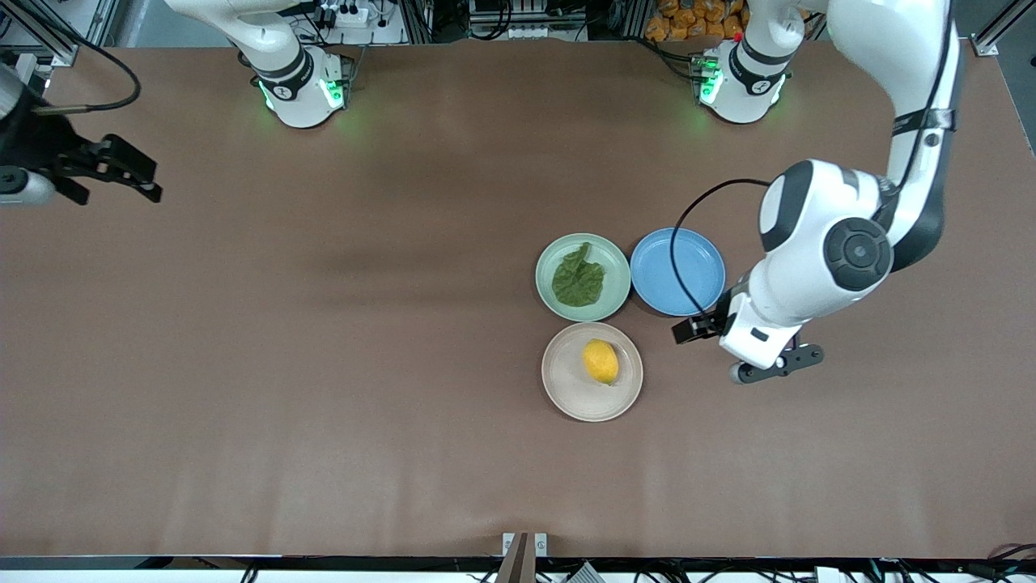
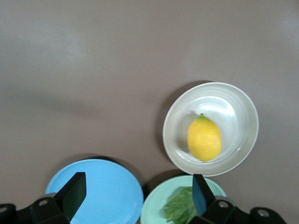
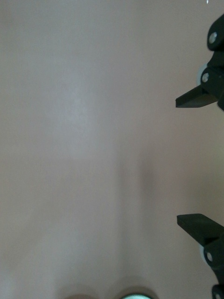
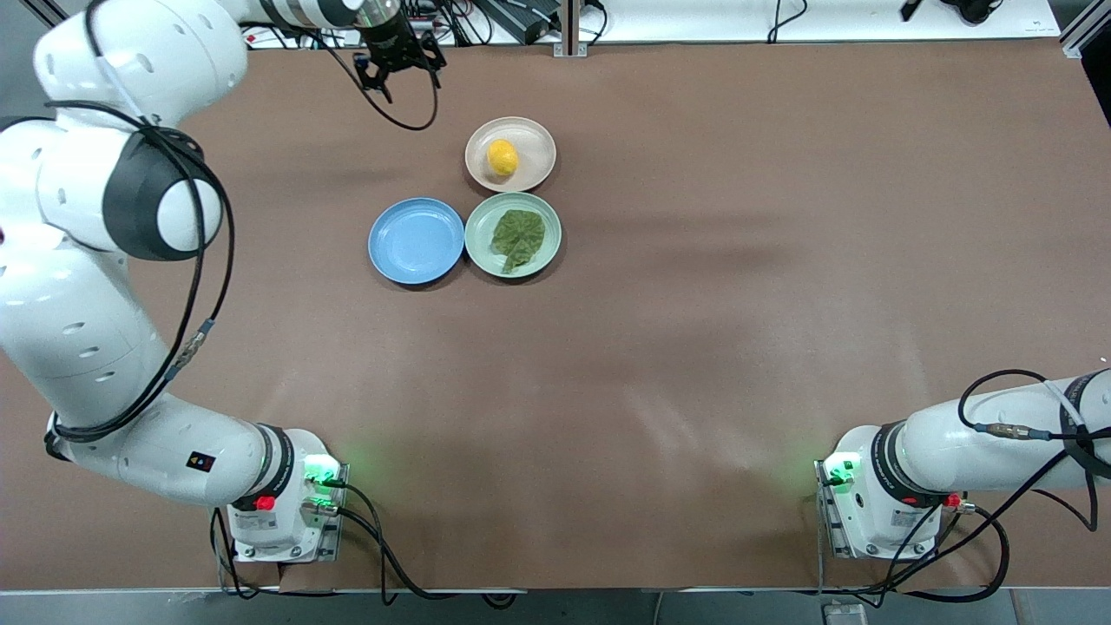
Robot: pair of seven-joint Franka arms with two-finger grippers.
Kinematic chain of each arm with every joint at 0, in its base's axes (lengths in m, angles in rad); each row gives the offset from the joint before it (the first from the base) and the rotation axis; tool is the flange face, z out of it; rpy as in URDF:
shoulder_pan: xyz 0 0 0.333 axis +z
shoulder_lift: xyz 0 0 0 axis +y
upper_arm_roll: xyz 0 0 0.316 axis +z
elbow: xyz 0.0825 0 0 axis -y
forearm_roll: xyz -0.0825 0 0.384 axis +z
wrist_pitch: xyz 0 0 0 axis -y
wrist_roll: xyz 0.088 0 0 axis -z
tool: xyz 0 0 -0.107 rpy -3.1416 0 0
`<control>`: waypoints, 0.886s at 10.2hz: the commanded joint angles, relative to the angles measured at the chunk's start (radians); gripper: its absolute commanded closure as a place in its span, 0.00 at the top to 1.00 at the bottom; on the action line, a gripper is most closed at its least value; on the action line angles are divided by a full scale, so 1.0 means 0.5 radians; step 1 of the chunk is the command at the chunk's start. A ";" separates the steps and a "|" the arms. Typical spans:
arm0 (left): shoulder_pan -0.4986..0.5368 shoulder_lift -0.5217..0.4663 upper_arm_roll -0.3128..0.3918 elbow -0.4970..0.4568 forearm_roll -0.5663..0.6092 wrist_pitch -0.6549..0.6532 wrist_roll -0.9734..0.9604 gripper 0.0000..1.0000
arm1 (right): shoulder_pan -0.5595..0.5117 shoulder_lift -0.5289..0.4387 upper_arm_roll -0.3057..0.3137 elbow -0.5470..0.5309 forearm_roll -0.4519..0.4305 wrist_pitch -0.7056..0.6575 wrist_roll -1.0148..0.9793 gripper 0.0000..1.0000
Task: Pick lemon and lettuce from plates
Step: 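Reach the left gripper to the lemon while the right gripper reaches the lettuce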
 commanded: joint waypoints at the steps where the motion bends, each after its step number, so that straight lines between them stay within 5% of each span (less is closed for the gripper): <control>1: -0.101 0.144 0.011 0.055 -0.050 0.203 -0.202 1.00 | 0.191 0.120 0.222 -0.008 -0.007 0.112 0.519 1.00; 4: -0.184 0.307 0.011 0.055 -0.053 0.510 -0.258 1.00 | 0.700 0.438 0.211 0.004 -0.044 0.369 1.120 1.00; 9: -0.286 0.537 0.008 0.055 -0.053 0.799 -0.252 1.00 | 1.164 1.058 0.214 0.010 -0.053 1.154 2.093 1.00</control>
